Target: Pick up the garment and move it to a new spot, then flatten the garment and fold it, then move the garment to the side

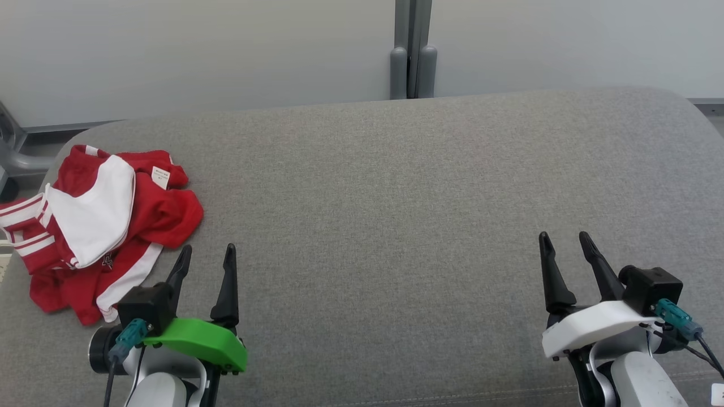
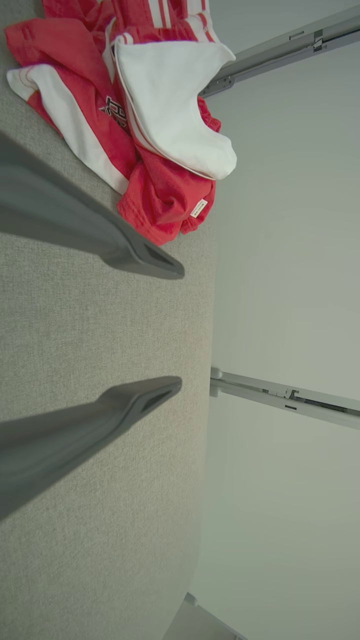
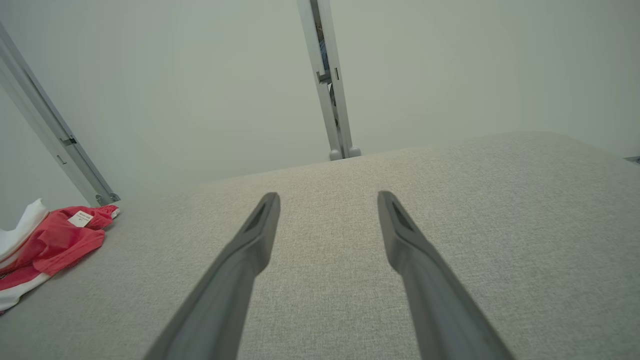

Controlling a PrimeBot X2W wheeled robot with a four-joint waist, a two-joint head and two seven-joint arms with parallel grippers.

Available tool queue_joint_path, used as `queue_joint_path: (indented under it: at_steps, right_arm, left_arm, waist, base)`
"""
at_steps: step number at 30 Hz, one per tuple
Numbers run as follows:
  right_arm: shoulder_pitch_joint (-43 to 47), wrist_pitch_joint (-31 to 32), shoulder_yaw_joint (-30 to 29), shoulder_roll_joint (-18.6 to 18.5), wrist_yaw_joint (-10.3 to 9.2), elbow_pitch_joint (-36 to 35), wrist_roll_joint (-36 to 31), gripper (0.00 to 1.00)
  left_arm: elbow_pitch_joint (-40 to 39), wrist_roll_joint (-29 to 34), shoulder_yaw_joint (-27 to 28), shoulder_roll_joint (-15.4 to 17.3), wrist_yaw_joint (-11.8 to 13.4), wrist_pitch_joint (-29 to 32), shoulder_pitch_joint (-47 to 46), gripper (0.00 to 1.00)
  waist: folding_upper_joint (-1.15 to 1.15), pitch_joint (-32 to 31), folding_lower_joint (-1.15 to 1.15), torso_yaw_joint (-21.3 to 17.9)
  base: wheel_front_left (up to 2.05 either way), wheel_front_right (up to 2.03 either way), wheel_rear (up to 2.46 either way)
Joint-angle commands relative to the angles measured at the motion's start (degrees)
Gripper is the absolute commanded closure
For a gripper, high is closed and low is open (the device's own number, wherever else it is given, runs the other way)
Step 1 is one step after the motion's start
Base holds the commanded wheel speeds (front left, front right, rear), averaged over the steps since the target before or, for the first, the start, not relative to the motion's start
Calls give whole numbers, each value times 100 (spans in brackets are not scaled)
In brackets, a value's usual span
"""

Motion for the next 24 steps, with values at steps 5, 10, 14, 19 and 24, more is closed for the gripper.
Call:
queue_joint_path:
  at_steps: [5, 10, 14, 19, 24]
  right_arm:
    - [88, -46, 5, -35, 3, -39, -303, 0]
    - [111, -71, 9, -37, 4, -48, -430, 0]
    - [144, -73, -4, -31, 4, -68, -582, 0]
    - [185, -96, -28, -25, 4, -85, -748, 0]
    - [208, -106, -38, -22, 3, -98, -924, 0]
  left_arm:
    - [5, 154, -9, -27, 131, -3, 93, 0]
    - [-5, 197, 41, -57, 239, 5, 117, 0]
    - [-35, 287, 44, -26, 321, -19, 152, 0]
    - [-100, 446, -9, 26, 391, -70, 191, 0]
    - [-159, 598, -91, 48, 441, -100, 234, 0]
  waist:
    - [0, -11, 0, 18]
    - [0, -23, 0, 39]
    - [0, -34, 0, 60]
    - [0, -41, 0, 80]
    - [0, -46, 0, 84]
  base:
    - [0, 0, 0]
    - [0, 0, 0]
    - [0, 0, 0]
    - [0, 0, 0]
    - [0, 0, 0]
